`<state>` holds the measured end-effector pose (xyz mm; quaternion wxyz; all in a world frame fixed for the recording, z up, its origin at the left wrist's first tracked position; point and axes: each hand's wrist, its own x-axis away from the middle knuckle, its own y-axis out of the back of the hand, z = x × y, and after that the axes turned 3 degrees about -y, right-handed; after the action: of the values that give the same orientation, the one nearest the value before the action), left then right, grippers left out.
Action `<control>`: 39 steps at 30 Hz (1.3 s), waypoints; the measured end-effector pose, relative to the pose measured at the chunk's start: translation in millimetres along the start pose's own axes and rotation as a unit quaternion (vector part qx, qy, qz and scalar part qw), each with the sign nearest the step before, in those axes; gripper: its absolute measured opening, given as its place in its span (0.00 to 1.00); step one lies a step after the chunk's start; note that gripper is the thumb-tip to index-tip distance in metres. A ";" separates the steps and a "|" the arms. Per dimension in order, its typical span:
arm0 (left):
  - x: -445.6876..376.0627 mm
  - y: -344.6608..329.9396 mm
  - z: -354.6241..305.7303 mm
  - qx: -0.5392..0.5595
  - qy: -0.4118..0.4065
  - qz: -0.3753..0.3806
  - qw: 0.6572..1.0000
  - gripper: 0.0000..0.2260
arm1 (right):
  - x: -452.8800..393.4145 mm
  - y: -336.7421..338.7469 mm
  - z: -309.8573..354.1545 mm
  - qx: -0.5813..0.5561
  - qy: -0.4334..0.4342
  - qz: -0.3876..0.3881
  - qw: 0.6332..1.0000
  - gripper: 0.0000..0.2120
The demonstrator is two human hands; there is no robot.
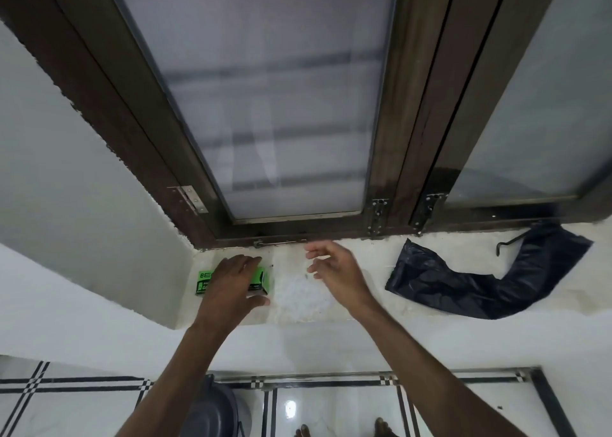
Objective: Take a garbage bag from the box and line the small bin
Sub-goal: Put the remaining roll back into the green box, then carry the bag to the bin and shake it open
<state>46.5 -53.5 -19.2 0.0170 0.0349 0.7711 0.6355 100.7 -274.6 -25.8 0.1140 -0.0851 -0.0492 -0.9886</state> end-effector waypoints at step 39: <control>19.8 -4.7 -351.1 0.512 -0.100 0.093 0.848 0.07 | 180.7 274.0 -22.2 -0.014 0.103 -0.264 0.959 0.18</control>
<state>1.8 -396.5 43.9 0.0145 0.1737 0.9744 0.1419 -12.1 -582.0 6.2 -0.1482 0.0320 -0.0439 -0.9875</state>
